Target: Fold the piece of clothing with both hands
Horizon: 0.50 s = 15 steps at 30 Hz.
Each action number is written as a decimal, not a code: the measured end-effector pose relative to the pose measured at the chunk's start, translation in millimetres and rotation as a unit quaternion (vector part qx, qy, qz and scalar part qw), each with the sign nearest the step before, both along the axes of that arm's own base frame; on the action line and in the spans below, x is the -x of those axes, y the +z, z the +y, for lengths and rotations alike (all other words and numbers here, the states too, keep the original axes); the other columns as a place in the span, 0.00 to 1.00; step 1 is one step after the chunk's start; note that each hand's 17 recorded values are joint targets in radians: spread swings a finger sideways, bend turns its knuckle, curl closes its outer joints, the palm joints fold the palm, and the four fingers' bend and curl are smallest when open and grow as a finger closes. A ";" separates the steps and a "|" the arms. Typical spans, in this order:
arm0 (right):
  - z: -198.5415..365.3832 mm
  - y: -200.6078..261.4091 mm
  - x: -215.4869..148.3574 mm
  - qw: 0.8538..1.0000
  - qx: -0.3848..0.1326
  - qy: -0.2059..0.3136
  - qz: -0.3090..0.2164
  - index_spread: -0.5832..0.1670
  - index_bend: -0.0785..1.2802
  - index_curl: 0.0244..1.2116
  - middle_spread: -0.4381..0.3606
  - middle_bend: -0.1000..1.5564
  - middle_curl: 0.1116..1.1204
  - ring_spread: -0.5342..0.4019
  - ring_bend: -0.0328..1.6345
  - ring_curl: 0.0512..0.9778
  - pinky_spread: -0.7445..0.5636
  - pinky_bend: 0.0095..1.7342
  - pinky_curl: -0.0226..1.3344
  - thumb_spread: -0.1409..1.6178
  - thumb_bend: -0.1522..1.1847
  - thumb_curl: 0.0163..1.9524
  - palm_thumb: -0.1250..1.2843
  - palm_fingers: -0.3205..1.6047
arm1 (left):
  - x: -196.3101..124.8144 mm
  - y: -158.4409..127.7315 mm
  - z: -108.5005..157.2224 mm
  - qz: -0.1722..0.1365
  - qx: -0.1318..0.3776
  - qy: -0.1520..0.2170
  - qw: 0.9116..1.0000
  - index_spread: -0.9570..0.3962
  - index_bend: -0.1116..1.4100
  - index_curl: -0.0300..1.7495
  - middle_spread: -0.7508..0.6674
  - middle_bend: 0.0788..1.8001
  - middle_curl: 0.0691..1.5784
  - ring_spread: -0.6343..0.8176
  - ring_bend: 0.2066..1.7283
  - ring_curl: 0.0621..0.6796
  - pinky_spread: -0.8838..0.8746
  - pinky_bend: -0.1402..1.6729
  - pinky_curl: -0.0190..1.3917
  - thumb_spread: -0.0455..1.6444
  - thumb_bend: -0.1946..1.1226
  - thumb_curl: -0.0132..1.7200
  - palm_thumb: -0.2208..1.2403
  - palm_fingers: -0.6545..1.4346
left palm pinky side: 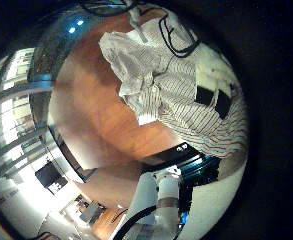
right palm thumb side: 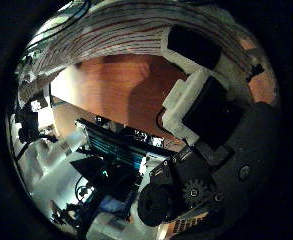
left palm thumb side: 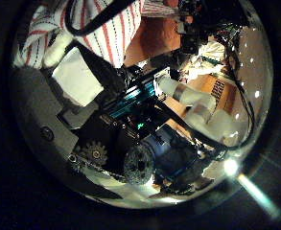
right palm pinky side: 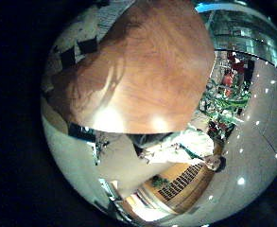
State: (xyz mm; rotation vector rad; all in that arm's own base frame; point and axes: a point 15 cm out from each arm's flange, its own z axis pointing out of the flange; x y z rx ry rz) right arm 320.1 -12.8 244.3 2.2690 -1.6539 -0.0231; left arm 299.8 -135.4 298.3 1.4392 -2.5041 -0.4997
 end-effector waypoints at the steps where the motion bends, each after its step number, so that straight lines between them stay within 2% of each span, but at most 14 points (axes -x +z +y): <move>1: 0.2 7.5 -1.2 1.000 -0.001 0.002 -0.005 0.28 0.72 0.68 0.29 0.74 0.70 0.31 0.79 0.66 0.37 0.76 0.45 0.83 0.16 0.22 0.70 0.75 | 3.4 4.8 2.4 -0.001 0.000 0.001 1.000 0.25 0.19 0.72 0.09 0.45 0.61 0.09 0.65 0.74 0.09 0.61 0.45 0.79 0.23 0.53 0.72 0.74; 8: 6.9 64.2 -12.9 0.999 -0.014 -0.003 -0.031 0.30 0.74 0.72 0.31 0.77 0.72 0.32 0.81 0.69 0.39 0.77 0.49 0.84 0.14 0.23 0.71 0.73 | 16.5 37.9 13.9 0.000 -0.005 0.002 1.000 0.26 0.18 0.72 0.09 0.44 0.61 0.09 0.66 0.74 0.09 0.60 0.45 0.78 0.22 0.54 0.72 0.74; 15: 26.1 84.4 -42.3 0.998 -0.035 -0.001 -0.049 0.31 0.74 0.75 0.33 0.78 0.72 0.32 0.81 0.71 0.40 0.77 0.51 0.84 0.12 0.24 0.71 0.72 | 0.8 28.9 26.8 0.001 -0.006 0.025 1.000 0.27 0.18 0.73 0.09 0.44 0.61 0.09 0.66 0.73 0.09 0.60 0.45 0.78 0.22 0.54 0.72 0.74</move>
